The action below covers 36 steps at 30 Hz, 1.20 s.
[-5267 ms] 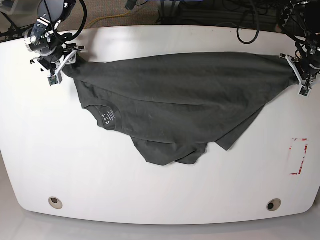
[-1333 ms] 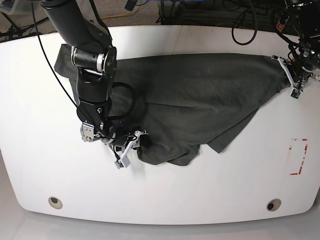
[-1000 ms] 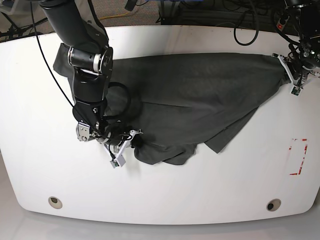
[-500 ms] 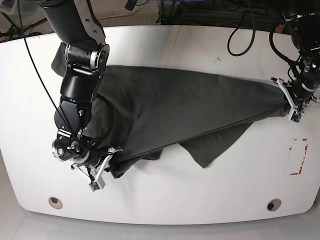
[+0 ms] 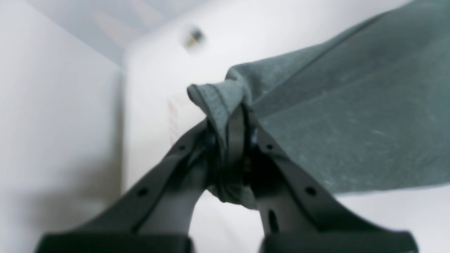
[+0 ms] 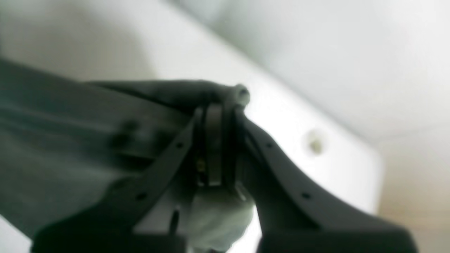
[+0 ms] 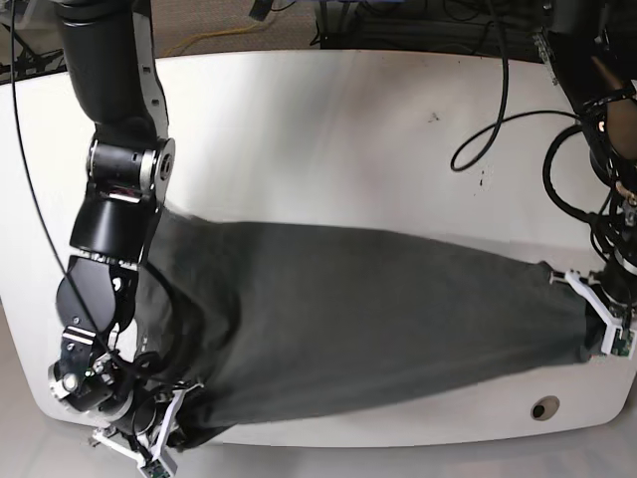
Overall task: Fold the T-shirt properly
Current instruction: 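Lift the shirt with both grippers and swing it flat again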
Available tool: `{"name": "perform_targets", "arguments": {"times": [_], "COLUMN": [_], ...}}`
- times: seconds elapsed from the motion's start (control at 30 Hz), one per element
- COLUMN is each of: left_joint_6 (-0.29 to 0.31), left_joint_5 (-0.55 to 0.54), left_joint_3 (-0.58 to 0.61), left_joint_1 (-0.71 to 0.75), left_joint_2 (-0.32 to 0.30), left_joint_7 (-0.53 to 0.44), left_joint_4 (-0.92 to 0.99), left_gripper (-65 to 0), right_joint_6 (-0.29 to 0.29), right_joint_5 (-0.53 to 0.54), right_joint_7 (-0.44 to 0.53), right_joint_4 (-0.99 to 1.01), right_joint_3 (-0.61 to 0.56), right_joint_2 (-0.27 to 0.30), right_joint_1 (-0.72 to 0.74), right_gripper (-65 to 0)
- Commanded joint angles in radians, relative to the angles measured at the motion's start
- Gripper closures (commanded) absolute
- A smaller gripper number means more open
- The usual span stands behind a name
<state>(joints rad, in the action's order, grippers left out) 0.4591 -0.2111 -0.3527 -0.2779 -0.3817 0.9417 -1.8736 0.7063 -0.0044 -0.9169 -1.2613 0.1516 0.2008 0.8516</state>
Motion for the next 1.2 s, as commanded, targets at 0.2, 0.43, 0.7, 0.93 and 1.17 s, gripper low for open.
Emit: {"name": "perform_targets", "arguments": {"times": [0.2,0.43,0.7,0.93,1.17], "left_joint_6": [-0.015,-0.012,-0.004,0.131,0.177], "left_joint_5": [0.005,0.005,-0.004,0.000,-0.003], "left_joint_3": [-0.007,-0.007,0.056,0.060,0.060], "left_joint_1": [-0.251,-0.449,-0.553,-0.465,-0.251], "left_joint_2": [-0.018,-0.024,-0.109,-0.110,-0.110], "left_joint_7": [-0.022,-0.023,-0.026,-0.026,-0.026], "left_joint_4": [-0.013,0.041,0.085,0.084,-0.030], "left_gripper": [-0.8,-1.0,-1.0,-1.0,-0.8], "right_joint_6": [-0.008,-0.008,-0.008,-0.008,-0.008], "right_joint_5": [0.002,0.002,0.002,0.002,0.004], "right_joint_7": [0.003,-0.086,-0.275,-0.347,-0.347], "right_joint_4": [-0.021,-0.053,-0.285,-0.502,-0.665], "right_joint_3": [-0.079,-0.079,-0.077,-0.074,0.032], "right_joint_2": [0.085,0.084,0.084,0.085,0.038], "right_joint_1": [0.239,0.363,0.361,0.137,-0.203], "right_gripper": [0.0,0.0,0.0,0.0,0.0]}}
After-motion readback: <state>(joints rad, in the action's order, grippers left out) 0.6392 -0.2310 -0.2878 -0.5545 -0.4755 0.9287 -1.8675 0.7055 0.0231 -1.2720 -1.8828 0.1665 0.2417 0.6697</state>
